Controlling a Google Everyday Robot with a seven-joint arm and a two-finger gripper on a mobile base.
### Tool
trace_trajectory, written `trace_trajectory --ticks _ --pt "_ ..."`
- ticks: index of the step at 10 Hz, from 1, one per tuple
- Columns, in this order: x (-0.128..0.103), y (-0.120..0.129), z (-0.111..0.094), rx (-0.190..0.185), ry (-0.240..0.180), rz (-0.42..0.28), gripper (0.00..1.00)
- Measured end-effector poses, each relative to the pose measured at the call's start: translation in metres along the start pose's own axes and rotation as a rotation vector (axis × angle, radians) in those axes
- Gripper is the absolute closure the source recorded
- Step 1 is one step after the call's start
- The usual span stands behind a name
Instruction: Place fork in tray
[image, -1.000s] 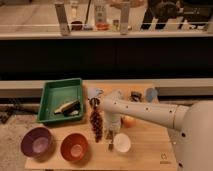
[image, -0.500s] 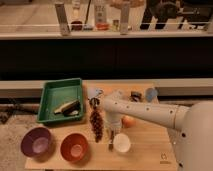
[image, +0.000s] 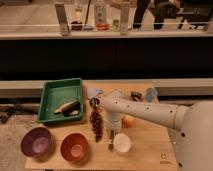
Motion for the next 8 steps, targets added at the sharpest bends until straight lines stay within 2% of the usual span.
trace_trajectory --ticks 3,4,5,6,8 --pt "0.0011 0.0006 0.0003 0.002 -0.001 0.002 0.54" --pt "0.0028 -0.0018 0.002 0.006 0.0 0.001 0.59" --pt "0.0025 -0.0022 0.0006 0.006 0.001 -0.001 0.6" --pt "0.0024 0.0003 -0.0008 0.001 -0.001 0.001 0.65" --pt "0.0031 0.0025 -0.0005 -0.002 -0.001 0.003 0.83"
